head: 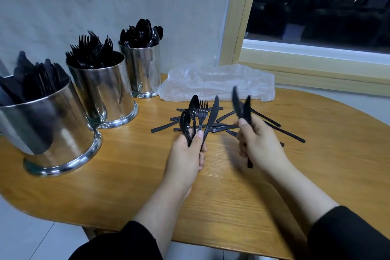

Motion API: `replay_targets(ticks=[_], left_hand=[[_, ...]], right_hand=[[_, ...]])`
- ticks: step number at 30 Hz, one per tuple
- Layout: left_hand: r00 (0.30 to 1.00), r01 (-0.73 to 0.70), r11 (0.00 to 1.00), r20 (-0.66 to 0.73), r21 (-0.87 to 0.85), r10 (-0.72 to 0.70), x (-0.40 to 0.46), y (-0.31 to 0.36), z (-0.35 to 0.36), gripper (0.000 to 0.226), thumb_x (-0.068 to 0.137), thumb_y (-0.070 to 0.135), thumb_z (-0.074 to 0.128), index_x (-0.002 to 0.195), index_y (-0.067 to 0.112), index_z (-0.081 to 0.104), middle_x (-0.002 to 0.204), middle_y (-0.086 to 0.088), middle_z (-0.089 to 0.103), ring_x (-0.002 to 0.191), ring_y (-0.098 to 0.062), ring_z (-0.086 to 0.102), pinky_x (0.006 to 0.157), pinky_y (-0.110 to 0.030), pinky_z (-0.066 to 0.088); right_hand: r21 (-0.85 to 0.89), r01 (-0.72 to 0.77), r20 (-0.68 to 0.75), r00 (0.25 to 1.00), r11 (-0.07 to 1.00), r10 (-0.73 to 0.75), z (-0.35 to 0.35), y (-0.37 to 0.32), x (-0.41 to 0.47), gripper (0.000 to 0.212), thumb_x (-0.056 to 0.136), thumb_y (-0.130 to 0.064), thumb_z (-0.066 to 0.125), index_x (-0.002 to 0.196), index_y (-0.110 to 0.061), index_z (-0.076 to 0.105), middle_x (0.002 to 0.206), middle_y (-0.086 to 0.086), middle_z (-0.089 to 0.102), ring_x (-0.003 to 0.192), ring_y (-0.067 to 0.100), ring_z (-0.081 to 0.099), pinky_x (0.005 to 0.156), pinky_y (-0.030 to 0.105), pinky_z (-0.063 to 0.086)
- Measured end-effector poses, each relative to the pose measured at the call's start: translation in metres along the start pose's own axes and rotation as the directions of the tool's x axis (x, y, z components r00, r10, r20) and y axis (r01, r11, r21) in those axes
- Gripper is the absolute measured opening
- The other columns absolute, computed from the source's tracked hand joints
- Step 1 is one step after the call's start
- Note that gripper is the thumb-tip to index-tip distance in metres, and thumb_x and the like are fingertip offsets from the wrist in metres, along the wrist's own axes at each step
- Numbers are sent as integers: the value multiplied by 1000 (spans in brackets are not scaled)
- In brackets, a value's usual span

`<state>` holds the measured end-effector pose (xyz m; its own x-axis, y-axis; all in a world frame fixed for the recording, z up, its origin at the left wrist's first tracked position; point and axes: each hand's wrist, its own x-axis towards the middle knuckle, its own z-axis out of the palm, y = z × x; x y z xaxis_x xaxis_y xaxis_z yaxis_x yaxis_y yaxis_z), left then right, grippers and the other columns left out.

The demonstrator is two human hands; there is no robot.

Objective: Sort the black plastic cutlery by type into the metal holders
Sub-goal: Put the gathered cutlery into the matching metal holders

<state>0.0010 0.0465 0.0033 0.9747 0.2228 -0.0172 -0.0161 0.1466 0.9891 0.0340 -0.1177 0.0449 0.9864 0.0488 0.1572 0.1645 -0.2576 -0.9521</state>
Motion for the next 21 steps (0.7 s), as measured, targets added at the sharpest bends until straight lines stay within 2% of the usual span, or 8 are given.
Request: replay_targets(ticks=[2,6,11,14,16,18,20,21], left_hand=[[1000,2,1000,-10,-9,-2,0,0,0,28,108,30,52,93,7,59,73,-1,59,54,-15,43,50,-30,35],[1000,2,1000,-30,-29,-3,-1,2,0,30,108,30,52,94,5,59,72,0,59,54,-15,44,50,-31,35],[999,-4,1000,-42,-31,3,-2,4,0,27,107,29,53,91,10,61,69,2,60,58,-14,51,53,-31,44],[998,-35,999,-60,-8,35,0,3,2,27,107,27,54,87,10,63,67,3,63,64,-16,60,67,-35,54],[995,-66,997,-73,43,69,1,0,3,27,106,30,56,85,15,66,70,3,69,72,-18,67,80,-40,57],[993,-95,990,-59,108,102,2,-4,2,29,101,40,57,86,19,68,74,3,72,76,-20,68,86,-48,57],[993,-108,984,-32,140,114,3,-7,1,30,95,49,54,89,23,69,76,3,71,75,-26,66,85,-56,56],[994,-108,985,-22,132,112,3,-8,1,29,94,49,54,92,25,70,78,3,72,77,-28,67,85,-58,56]], right_hand=[[143,65,-92,994,988,-52,7,-13,0,16,108,-19,39,95,-11,45,65,2,41,57,23,38,52,38,35],[89,190,-140,974,978,-177,16,-12,3,15,109,-19,35,99,-10,43,70,5,43,62,24,48,60,38,47],[70,8,-47,999,998,-5,29,13,-3,20,110,-20,35,108,-7,50,75,11,62,67,15,67,62,21,51],[222,-56,-54,996,973,69,40,11,-3,22,110,-18,34,113,-9,54,87,12,74,85,23,74,74,30,58],[405,-110,-6,992,908,123,51,4,-2,23,110,-18,35,114,-10,56,93,11,75,88,26,73,79,37,57],[453,-105,18,994,885,109,61,-3,-5,27,110,-20,36,103,-9,60,81,10,68,76,25,63,71,39,52],[333,-80,0,996,940,85,68,-5,-8,34,110,-23,37,98,-4,63,76,14,67,71,22,61,63,28,53],[317,-97,-4,995,943,104,72,-5,-8,35,110,-24,37,102,-3,63,83,14,72,73,19,66,60,23,53]])
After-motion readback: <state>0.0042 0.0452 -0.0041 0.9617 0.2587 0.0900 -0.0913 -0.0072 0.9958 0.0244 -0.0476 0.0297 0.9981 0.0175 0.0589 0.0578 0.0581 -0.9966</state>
